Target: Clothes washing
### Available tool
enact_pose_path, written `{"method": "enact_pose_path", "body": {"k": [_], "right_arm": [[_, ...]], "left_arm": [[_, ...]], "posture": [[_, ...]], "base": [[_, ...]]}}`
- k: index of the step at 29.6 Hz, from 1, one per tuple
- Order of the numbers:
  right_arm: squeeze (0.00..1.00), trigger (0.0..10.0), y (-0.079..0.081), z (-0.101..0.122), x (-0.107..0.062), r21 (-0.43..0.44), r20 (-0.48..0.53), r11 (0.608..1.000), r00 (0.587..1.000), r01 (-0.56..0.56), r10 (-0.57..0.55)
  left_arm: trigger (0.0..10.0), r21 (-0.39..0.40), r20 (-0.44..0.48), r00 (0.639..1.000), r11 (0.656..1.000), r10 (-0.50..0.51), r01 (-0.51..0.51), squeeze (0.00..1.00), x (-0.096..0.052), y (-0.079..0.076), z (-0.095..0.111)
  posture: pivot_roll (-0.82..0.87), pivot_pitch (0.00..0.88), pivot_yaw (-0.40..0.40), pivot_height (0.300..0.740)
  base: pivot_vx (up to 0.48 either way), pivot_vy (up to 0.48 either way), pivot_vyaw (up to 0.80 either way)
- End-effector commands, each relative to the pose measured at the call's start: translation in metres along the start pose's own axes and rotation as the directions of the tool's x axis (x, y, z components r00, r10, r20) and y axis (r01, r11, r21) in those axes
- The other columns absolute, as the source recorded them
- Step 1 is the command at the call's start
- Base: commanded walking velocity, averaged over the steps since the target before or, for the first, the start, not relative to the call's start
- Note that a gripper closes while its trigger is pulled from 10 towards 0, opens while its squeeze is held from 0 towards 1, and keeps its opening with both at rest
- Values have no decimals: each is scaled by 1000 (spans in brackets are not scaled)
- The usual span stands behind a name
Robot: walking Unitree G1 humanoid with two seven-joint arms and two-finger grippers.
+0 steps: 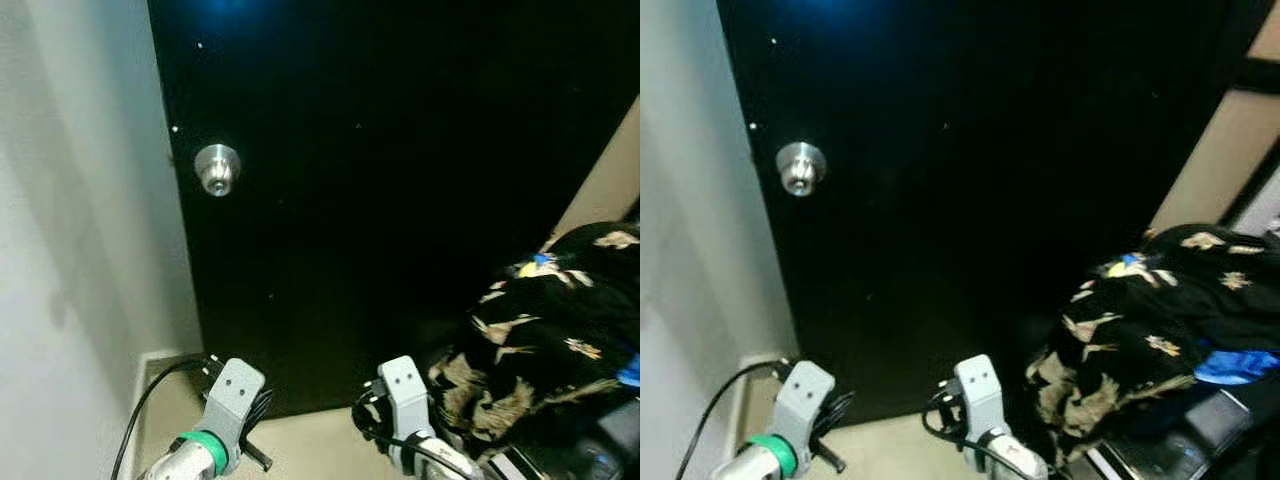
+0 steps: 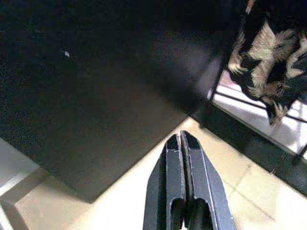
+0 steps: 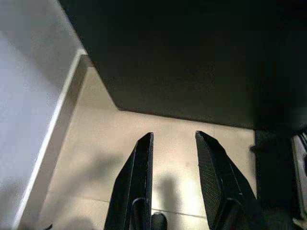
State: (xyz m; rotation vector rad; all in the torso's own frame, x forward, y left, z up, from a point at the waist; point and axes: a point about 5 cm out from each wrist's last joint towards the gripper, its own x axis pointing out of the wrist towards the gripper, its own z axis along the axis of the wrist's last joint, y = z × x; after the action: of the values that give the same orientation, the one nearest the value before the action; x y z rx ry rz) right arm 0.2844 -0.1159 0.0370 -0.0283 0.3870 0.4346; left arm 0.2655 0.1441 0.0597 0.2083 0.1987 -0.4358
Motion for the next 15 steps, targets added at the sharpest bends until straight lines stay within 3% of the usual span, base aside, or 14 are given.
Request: {"method": "enact_pose_path", "body": {"k": [1,15], "right_arm": [[0,10000,2,-6,-1,7,-18,1000,1000,-2,2],[0,10000,-3,-2,-2,-26,-5,1000,1000,9,-9]], "left_arm": [[10000,-8,-6,1000,1000,-4,4,0,-2,-3,-4],[10000,-62,55,992,992,115,-111,0,2,6,6]], "posture": [[-39,46,17,740],[-51,52,39,740]], "base": [[0,0,-800],[0,0,-800]]}}
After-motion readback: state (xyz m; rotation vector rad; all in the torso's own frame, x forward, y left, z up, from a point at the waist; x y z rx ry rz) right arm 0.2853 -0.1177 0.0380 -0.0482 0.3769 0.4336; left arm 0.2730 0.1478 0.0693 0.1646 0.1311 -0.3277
